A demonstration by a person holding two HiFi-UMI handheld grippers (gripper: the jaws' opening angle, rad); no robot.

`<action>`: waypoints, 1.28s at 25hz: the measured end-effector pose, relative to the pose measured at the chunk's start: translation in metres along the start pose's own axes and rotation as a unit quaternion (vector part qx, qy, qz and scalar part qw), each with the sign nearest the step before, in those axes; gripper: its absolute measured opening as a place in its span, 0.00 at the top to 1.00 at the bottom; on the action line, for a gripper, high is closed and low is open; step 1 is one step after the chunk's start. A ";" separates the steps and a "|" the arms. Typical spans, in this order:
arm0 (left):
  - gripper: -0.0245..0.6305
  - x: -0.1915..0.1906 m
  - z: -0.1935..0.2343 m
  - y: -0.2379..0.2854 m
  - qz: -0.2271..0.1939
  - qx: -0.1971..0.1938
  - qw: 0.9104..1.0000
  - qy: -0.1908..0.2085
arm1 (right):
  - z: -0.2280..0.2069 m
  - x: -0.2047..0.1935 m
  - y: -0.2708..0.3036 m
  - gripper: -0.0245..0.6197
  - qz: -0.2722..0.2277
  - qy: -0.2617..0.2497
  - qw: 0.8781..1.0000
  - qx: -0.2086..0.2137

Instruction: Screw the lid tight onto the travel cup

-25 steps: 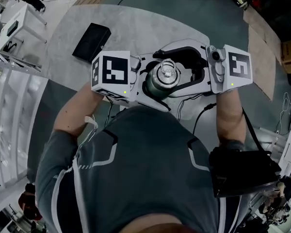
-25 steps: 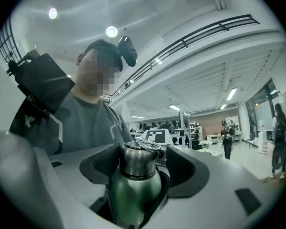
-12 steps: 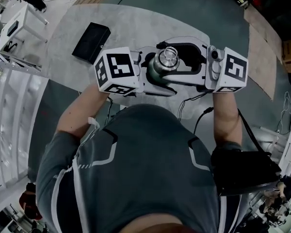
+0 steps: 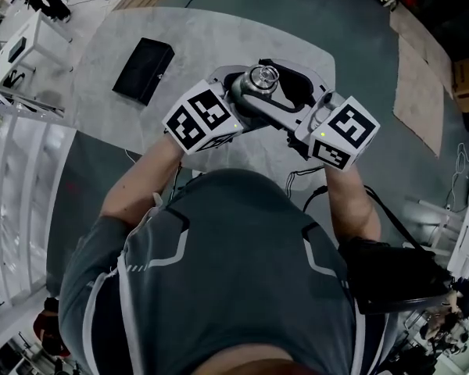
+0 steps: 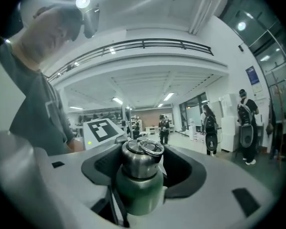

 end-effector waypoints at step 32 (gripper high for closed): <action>0.35 -0.010 0.007 0.004 0.011 -0.027 1.000 -0.009 | -0.006 -0.015 0.005 0.54 0.023 -0.003 0.997 0.069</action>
Point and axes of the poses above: the fingertips, and each gripper's own axes: y forward along the fingers, z to its left, x out of its top, the point moved 4 cm from there along -y, backward along the fingers, and after that the axes turned 8 degrees about -y, right-handed, at the moved point
